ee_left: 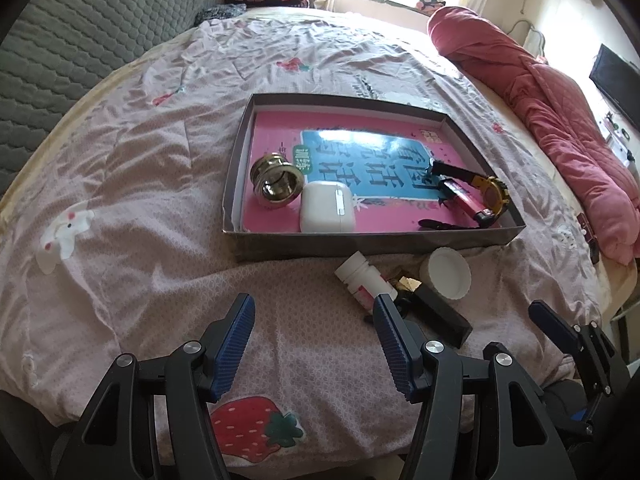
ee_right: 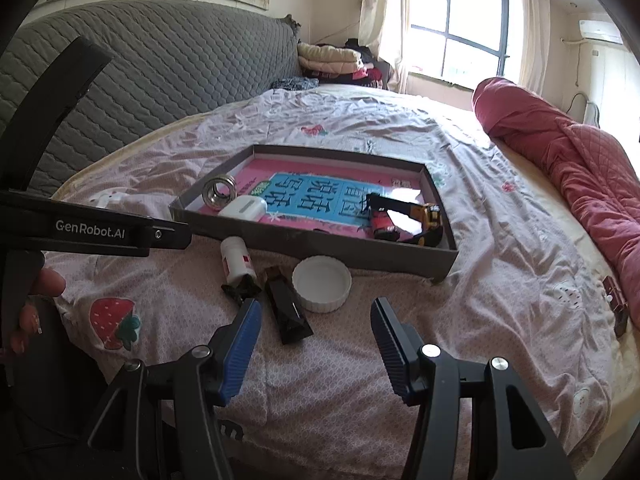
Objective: Organize rigid objects
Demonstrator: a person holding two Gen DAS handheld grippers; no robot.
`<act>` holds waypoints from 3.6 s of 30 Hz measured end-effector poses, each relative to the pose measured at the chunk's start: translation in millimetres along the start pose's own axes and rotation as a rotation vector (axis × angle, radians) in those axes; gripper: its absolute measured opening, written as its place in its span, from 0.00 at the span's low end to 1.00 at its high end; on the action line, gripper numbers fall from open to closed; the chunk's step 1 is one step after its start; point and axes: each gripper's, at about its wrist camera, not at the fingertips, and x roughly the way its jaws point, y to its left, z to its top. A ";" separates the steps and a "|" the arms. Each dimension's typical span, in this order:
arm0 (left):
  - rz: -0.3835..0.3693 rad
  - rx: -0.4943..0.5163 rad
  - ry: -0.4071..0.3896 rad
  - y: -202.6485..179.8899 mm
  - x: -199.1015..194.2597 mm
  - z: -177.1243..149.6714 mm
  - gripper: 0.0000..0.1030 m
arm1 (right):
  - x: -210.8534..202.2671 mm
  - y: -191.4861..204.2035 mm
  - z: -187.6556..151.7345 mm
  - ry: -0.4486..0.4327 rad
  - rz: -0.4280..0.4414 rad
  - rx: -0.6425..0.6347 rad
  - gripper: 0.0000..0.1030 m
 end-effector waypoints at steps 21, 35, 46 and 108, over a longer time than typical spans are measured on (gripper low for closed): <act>-0.050 -0.077 0.105 -21.1 48.7 10.5 0.61 | 46.9 -3.5 -4.4 0.109 0.091 0.032 0.55; -0.039 -0.148 0.141 -10.8 64.8 17.5 0.61 | 62.2 -1.5 -2.5 0.124 0.163 0.025 0.45; -0.030 -0.170 0.157 -11.1 75.0 18.5 0.62 | 71.8 10.1 -1.6 0.116 0.197 -0.035 0.24; -0.102 -0.095 -0.082 -3.9 16.0 13.6 0.28 | 45.9 -32.4 8.4 -0.008 0.267 0.149 0.22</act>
